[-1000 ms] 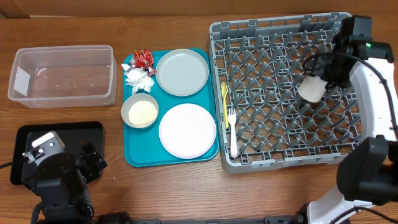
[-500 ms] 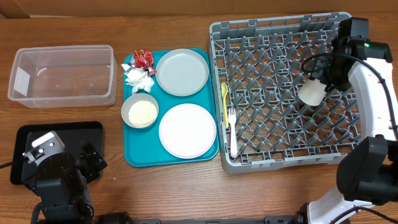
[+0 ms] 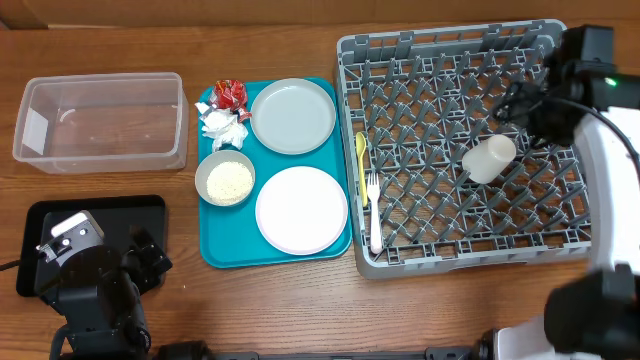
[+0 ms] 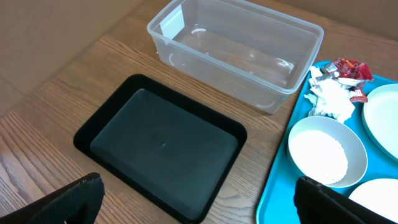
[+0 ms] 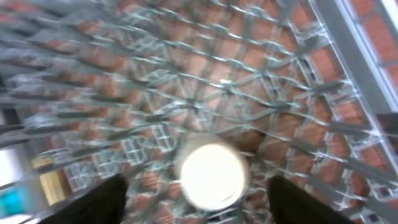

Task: Sort waste into correct bins and load items into the dishwasher rack
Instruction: 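Move the right gripper to the white plate and grip its rim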

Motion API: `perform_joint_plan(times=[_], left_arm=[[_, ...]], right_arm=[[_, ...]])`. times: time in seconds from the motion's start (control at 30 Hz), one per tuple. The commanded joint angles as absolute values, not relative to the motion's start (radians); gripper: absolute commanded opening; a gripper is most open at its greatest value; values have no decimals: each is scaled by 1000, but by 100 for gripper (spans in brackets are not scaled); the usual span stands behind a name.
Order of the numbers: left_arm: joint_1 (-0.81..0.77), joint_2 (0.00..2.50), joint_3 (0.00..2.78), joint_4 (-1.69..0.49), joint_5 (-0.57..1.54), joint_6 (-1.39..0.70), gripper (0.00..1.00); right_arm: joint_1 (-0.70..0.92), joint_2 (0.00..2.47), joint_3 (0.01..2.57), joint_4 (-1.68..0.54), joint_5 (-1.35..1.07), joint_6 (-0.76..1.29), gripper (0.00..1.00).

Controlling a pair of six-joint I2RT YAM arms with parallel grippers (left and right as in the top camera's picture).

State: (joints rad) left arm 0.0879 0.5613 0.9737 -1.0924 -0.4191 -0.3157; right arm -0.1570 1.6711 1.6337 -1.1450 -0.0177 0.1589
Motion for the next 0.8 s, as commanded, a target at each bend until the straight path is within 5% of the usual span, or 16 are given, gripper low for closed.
perform_joint_plan(times=[0.0,0.13,0.33,0.77], left_arm=[[99,565,992,-1089,-418,-329,100],[99,565,992,-1090,-418,-329,100],[99,565,992,-1089,-418,-329,100],[99,565,992,-1090,-418,-329,100]], right_arm=[[-97,1520,1645,-1134,-329,120,67],[90,1481,1645,-1112,-476,94,57],[505,1560,1644,-1036,-278,109,50],[798,1940,1644,-1000,-266,134,51]])
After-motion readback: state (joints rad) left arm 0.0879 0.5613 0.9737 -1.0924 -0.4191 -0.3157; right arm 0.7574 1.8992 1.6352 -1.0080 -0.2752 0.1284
